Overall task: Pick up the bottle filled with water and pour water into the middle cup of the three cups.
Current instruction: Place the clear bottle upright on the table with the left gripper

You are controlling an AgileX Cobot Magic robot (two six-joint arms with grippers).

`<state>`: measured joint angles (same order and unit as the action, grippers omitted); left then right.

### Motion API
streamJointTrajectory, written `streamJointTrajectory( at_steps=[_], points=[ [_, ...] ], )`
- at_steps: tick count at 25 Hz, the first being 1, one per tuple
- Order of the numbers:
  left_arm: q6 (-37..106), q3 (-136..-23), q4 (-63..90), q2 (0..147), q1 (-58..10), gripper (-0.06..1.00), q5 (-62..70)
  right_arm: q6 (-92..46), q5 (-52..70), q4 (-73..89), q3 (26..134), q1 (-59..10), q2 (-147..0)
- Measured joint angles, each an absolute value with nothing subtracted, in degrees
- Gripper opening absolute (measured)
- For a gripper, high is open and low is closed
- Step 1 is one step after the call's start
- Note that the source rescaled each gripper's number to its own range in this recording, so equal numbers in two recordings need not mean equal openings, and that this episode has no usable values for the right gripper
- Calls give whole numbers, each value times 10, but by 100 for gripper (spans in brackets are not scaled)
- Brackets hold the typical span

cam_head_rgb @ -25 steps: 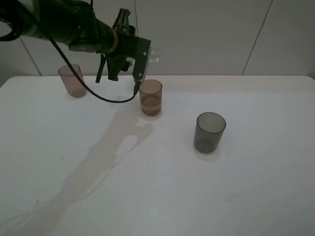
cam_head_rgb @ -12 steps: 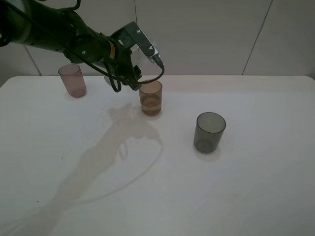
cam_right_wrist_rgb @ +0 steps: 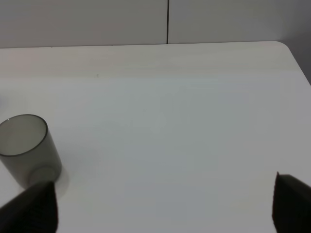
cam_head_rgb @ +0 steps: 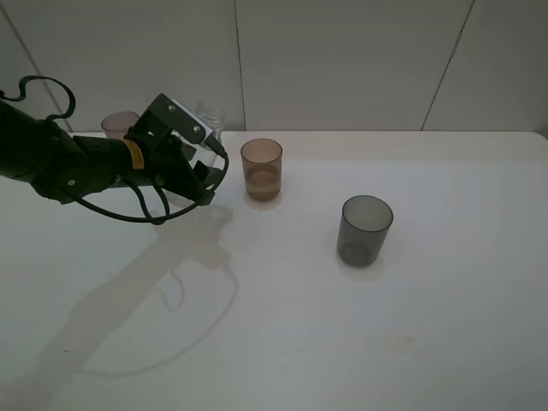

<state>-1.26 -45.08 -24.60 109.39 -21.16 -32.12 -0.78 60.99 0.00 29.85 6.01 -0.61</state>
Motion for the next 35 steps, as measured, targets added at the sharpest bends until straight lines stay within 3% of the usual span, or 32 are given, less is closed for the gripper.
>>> streamJointTrajectory(
  at_steps=[8,18,29,30,32,33,35],
  points=[
    [-11,-355,-206,1114,-140,2,-549,-8,610,0,298,60,-6],
    [-11,-337,-207,1206,-138,2,-670,-8,610,0,298,60,-6],
    [-10,-325,-193,1218,-138,2,-683,-8,610,0,298,60,-6],
    [-12,-325,-190,1218,-138,11,-683,-8,610,0,298,60,-6],
    [-22,-325,-180,1218,-138,63,-686,-8,610,0,298,60,-6],
    [-29,-325,-175,1218,-138,80,-688,-8,610,0,298,60,-6],
    [-34,-325,-171,1218,-138,95,-688,-8,610,0,298,60,-6]
  ],
)
